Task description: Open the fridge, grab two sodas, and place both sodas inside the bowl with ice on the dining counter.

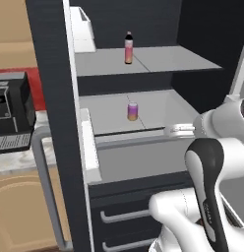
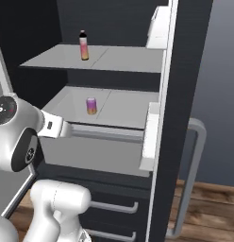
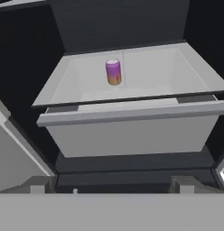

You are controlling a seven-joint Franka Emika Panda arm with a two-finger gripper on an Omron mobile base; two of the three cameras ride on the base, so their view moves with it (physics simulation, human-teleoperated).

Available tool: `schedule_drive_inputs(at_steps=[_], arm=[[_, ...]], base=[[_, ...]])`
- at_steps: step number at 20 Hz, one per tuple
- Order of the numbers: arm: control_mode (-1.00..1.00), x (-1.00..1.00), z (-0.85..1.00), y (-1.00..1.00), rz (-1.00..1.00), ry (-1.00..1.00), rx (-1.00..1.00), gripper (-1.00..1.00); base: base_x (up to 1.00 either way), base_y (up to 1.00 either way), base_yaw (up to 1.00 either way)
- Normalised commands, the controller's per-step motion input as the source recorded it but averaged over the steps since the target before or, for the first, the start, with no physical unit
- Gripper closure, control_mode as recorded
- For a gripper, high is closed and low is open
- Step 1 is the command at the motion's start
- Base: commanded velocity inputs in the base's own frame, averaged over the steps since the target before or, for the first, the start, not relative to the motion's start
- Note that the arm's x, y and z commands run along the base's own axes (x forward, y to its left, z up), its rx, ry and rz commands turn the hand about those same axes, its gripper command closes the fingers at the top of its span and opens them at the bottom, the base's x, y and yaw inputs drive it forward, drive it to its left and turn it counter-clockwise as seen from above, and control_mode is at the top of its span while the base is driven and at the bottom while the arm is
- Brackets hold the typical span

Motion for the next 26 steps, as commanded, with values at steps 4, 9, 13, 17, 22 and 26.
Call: schedule_drive_inputs(at_steps=[4, 9, 13, 17, 22, 26], arm=[[1.00, 0.00, 0.00, 0.00, 0.00, 0.00, 0.00, -1.00], [1.00, 0.00, 0.00, 0.00, 0.00, 0.00, 0.00, -1.00], [-1.00, 0.10, -0.68, 0.03, 0.00, -0.20, 0.00, -1.00], [-1.00, 0.29, -0.54, 0.13, 0.00, -0.25, 0.00, -1.00], [-1.00, 0.43, -0.34, 0.19, 0.00, -0.22, 0.00, -1.00], [-1.00, 0.32, -0.36, 0.05, 0.00, -0.28, 0.01, -1.00]], base=[[0.75, 0.00, 0.00], [0.64, 0.00, -0.01], [0.10, 0.00, 0.00], [0.00, 0.00, 0.00], [0.00, 0.00, 0.00], [0.00, 0.00, 0.00]])
